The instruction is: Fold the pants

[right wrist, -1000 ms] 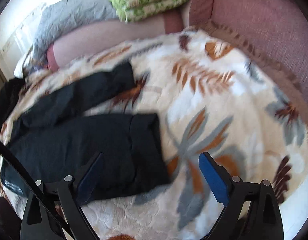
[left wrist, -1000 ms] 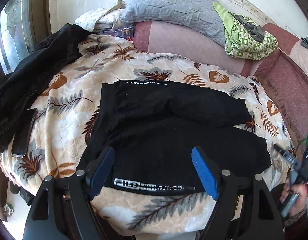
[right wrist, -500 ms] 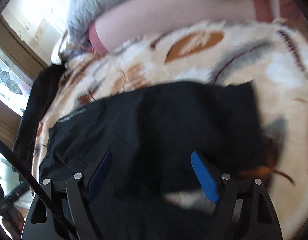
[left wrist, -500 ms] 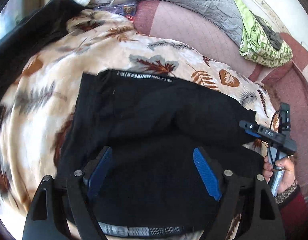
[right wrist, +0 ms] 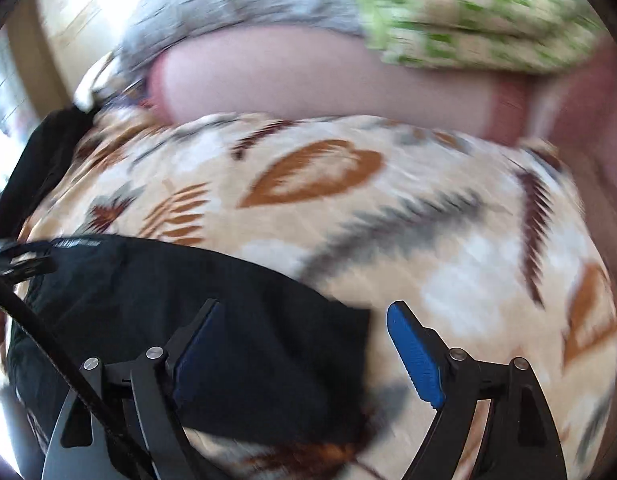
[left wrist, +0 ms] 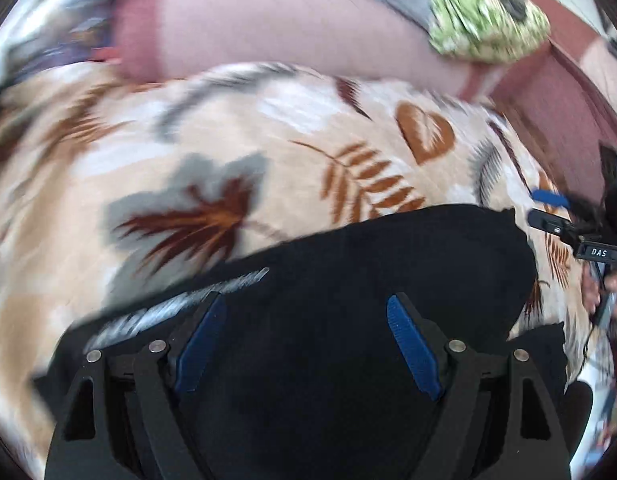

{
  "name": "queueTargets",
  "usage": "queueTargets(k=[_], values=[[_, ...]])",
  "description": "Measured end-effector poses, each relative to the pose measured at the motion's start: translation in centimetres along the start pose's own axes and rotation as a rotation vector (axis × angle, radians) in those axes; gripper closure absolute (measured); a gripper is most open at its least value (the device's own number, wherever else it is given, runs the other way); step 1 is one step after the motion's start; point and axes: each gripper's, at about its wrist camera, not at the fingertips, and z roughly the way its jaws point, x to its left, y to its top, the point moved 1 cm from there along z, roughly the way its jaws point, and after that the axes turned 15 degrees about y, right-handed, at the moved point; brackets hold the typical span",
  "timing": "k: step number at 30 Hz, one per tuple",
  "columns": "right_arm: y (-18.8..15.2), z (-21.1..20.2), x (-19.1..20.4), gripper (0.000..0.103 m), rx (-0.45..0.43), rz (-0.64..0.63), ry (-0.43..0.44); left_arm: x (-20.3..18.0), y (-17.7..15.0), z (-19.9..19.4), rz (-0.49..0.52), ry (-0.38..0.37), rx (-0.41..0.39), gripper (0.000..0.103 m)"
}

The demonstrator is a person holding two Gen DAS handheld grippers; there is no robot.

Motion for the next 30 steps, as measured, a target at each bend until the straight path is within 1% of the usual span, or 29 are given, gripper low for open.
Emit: queueTargets(k=[1,3,4,7,8,10,11,12,13,14,15,16,17,18,19,20,22,24,27,30], values=[[0.6,1.0,0.3,0.016,0.025,-0.032,0.012,-0.4,0.5,0.6,0.024,-0.006,0.001,0.023],[1.6,4.1,0.9,0.016,0.089,-0.101,0.028,-1.1,1.7,2.2,0.096,0.012,-0.002,0.024],[1.7,5.0,1.1,0.016,0.106,-0.117,0.037,-1.3,2.0,2.8,0.126,0.009,0.0,0.024],[2.1,8.3,1.1,0.016,0.157,-0.145,0.116,-1.5,2.3,4.6,0.198,-0.009,0.041,0.024],[1.9,9.0,1.1,0.016,0.172,-0.149,0.135,-1.7,2.3,4.9,0.22,-0.01,0.038,0.023],[1.7,10.3,0.9,0.015,0.205,-0.156,0.154,-2.5,2.1,5.2,0.283,-0.017,0.038,0.012],[1.5,10.8,1.0,0.014,0.207,-0.18,0.143,-2.8,2.1,5.3,0.304,-0.01,0.04,0.011],[1.5,10.9,1.2,0.014,0.201,-0.197,0.135,-3.2,2.0,5.5,0.331,0.013,0.043,0.011],[1.5,11.0,1.3,0.013,0.199,-0.2,0.13,-3.7,1.9,5.5,0.355,0.039,0.045,0.014],[1.5,11.0,1.4,0.014,0.199,-0.197,0.122,-3.8,1.9,5.2,0.361,0.041,0.04,0.023],[1.5,11.0,1.5,0.017,0.197,-0.201,0.118,-3.8,1.9,4.8,0.36,0.039,0.028,0.058],[1.4,10.9,1.7,0.035,0.193,-0.207,0.114,-3.5,2.2,4.1,0.346,0.023,0.02,0.092],[1.4,10.3,1.7,0.068,0.183,-0.206,0.116,-3.2,2.4,3.8,0.322,-0.012,0.032,0.093],[1.5,9.9,1.6,0.086,0.178,-0.18,0.148,-3.0,2.4,3.4,0.307,-0.015,0.021,0.094],[1.5,9.5,1.4,0.097,0.177,-0.143,0.198,-3.1,2.3,3.0,0.305,-0.004,0.008,0.094],[1.5,9.1,1.4,0.098,0.166,-0.115,0.222,-3.2,2.0,2.6,0.303,0.007,0.0,0.094],[1.2,8.5,2.2,0.098,0.153,-0.125,0.201,-3.5,1.4,1.4,0.298,0.036,-0.024,0.095],[0.9,7.5,3.2,0.098,0.14,-0.129,0.187,-3.7,0.9,-0.6,0.278,0.052,-0.065,0.095],[0.4,5.2,4.9,0.098,0.109,-0.138,0.176,-3.8,-0.2,-4.3,0.239,0.054,-0.125,0.095],[-0.8,2.0,6.7,0.098,0.068,-0.146,0.18,-4.0,-2.8,-8.2,0.217,0.053,-0.176,0.095]])
